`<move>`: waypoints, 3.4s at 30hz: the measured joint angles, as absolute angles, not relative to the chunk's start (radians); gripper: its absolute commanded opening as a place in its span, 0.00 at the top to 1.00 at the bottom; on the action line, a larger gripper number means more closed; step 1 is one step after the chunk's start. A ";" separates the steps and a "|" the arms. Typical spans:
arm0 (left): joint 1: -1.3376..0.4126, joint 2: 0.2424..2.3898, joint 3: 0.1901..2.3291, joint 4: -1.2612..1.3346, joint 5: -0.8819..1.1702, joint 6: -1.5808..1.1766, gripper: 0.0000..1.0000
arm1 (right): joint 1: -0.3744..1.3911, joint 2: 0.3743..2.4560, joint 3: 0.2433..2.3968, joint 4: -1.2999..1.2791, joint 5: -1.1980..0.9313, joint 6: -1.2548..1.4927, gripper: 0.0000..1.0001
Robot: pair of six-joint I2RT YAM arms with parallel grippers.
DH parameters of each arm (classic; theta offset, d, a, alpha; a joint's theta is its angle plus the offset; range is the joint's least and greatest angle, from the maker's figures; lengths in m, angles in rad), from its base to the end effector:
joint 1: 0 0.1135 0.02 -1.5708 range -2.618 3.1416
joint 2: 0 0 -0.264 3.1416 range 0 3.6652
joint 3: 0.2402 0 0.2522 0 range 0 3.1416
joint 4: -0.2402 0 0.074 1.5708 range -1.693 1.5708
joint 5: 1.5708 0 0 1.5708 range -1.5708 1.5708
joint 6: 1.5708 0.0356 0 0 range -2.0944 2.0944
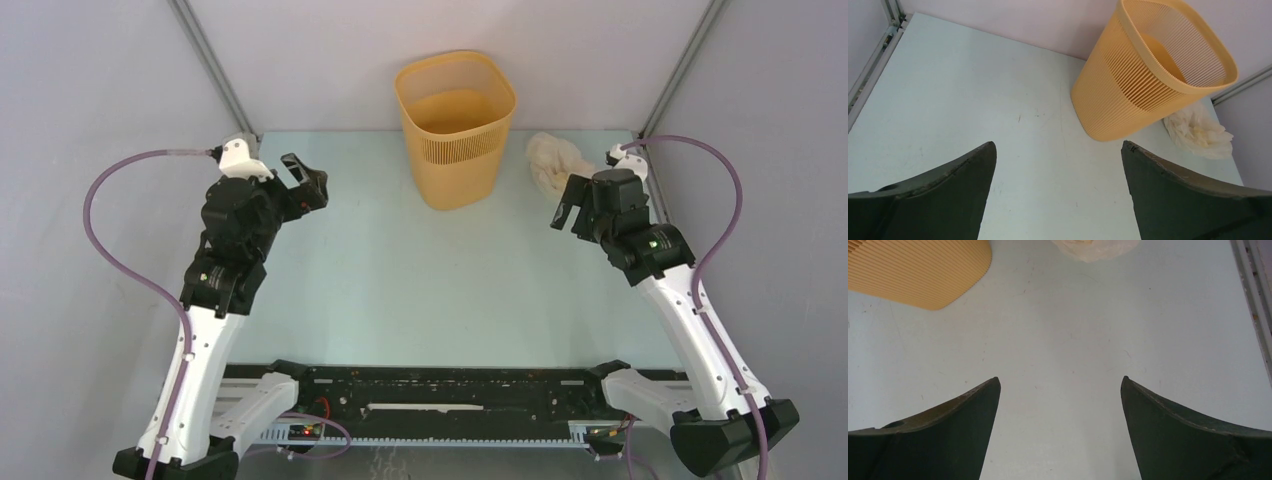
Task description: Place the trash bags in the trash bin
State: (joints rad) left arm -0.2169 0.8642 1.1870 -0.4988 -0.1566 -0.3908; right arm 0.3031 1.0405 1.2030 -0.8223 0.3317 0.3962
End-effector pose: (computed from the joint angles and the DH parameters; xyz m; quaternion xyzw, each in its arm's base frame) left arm 0.1666 -0.0310 0.4298 -0.1164 0.7569 -0.1344 0.6289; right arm 0.1977 0.0497 0.3741 0.1138 0.8814 0.0093 0.4584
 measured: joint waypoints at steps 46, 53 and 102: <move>-0.234 0.622 1.081 -0.792 -0.094 -0.428 0.00 | 0.032 2.098 1.787 -0.602 0.210 0.408 0.22; -0.234 0.635 1.082 -0.817 -0.083 -0.444 0.00 | 0.027 2.123 1.787 -0.663 0.256 0.412 0.73; -0.660 1.191 1.032 -0.512 0.195 -0.410 0.11 | 0.419 1.396 1.069 -0.427 -0.545 0.785 0.27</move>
